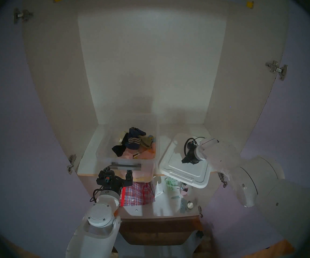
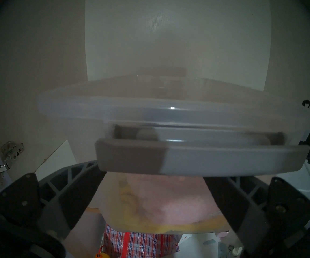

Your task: Take socks out of the storage bin, place them on top of the cabinet, and put the lid back on the bin

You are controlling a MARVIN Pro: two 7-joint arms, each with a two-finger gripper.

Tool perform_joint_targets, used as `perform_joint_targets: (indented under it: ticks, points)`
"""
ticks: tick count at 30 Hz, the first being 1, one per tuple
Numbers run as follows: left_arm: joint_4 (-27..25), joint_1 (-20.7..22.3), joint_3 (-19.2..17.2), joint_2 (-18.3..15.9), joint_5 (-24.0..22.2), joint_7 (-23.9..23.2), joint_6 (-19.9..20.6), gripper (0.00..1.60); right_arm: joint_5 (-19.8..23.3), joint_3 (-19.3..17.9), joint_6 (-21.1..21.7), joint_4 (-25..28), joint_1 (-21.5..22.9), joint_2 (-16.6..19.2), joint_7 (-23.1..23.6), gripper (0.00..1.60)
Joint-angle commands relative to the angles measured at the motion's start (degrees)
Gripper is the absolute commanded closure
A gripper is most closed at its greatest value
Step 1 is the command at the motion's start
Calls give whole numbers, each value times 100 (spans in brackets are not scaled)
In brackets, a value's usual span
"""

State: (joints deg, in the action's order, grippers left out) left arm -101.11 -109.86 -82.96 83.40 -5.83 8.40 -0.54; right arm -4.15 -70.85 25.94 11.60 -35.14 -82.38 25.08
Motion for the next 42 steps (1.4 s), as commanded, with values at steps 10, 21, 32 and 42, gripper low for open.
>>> perform_joint_targets:
  ticks: [10,21,32,42]
  points:
    - [-200,116,12,-41,-18,-17,-71,0,300,-464,-75,751,-229,47,-214,65]
    - [-200,119,30,-65,-38,5,-73,0,581,-1420,-75,1191,-598,-287,-1554,0]
    - [-201,122,50,-94,-62,29,-75,0,1095,-2309,-1178,228,-395,-492,-1783,85]
    - [-196,128,69,-115,-79,57,-73,0,826,-2021,-1470,76,-207,-424,-1541,130]
